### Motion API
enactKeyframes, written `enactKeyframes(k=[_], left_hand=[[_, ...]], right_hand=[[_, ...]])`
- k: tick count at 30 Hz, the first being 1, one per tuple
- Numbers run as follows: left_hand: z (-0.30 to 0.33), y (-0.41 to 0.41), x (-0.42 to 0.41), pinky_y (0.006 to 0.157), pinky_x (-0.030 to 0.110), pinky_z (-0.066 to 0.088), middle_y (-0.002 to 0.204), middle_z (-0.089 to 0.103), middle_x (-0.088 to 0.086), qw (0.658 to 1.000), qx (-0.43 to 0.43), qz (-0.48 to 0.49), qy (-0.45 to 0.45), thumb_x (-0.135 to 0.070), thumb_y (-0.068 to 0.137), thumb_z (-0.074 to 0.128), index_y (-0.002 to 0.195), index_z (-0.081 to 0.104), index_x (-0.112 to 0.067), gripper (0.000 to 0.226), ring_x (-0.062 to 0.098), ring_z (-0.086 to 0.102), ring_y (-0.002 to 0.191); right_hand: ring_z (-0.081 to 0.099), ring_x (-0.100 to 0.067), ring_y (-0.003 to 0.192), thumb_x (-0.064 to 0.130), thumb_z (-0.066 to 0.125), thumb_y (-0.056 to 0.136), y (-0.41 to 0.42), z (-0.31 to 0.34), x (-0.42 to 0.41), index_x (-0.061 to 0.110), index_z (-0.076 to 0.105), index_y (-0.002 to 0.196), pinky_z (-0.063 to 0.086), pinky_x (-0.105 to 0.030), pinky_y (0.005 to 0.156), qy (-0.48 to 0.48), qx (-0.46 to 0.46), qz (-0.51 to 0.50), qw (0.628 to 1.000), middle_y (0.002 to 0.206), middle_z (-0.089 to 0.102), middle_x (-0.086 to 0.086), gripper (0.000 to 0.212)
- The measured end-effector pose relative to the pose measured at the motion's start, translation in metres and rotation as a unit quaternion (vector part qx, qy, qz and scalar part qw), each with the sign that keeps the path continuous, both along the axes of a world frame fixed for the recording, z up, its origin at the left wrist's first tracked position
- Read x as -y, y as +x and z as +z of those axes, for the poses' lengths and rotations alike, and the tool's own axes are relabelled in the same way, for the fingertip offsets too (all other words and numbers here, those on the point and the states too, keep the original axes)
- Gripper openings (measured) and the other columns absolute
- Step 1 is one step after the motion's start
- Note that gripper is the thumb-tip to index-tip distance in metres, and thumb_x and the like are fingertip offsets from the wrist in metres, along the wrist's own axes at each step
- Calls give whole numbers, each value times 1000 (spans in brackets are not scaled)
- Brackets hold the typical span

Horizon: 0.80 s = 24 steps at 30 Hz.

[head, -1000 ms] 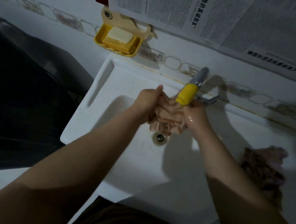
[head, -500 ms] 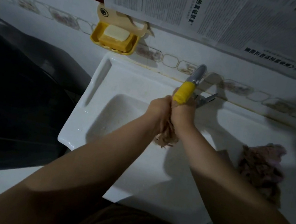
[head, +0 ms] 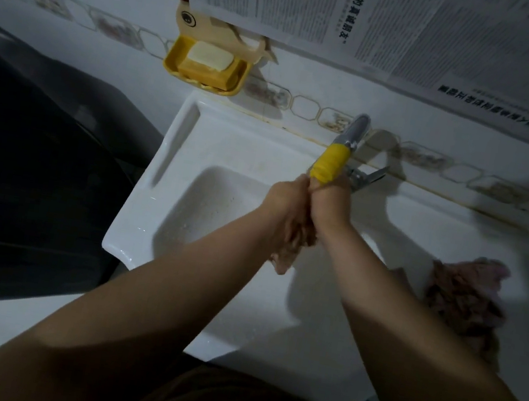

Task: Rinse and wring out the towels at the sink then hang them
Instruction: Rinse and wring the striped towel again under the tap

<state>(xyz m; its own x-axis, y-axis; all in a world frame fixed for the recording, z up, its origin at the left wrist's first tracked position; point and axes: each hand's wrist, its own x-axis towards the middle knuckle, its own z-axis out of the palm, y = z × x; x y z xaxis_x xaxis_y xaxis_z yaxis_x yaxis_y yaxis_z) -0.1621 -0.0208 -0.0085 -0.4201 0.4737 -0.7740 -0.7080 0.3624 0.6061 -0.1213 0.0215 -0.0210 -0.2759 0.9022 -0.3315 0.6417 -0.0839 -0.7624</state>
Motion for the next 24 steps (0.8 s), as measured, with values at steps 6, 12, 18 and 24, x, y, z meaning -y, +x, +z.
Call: enactKeyframes(k=[6,12,18,24], left_hand=[[-4,-11,3,75,35,48,115,62,23,999,9,-9,36,-25,100,45,113,59,2,33,27,57,103],[-2,-9,4,45,21,45,67,50,3,999,18,-23,39,-30,101,41,72,51,-16,33,15,51,57],[-9,-24,26,62,28,52,76,60,13,977,149,-110,102,-46,101,31,80,58,-7,52,23,60,66],[-14,-55,37,77,31,49,88,60,9,974,119,-152,115,-27,98,40,102,58,-8,27,20,59,80]], right_hand=[[63,-32,88,43,40,97,-6,5,19,7,63,84,48,-36,76,33,22,35,999,91,67,-15,44],[62,-36,87,42,38,98,-3,3,23,6,64,86,45,-36,72,100,47,58,992,91,67,-20,45],[62,-35,97,35,41,99,25,-12,-15,11,63,95,42,-32,71,7,56,51,997,98,66,-18,33],[71,-16,80,54,62,83,45,-25,-10,15,71,88,55,-32,75,-244,-86,108,960,80,75,-1,40]])
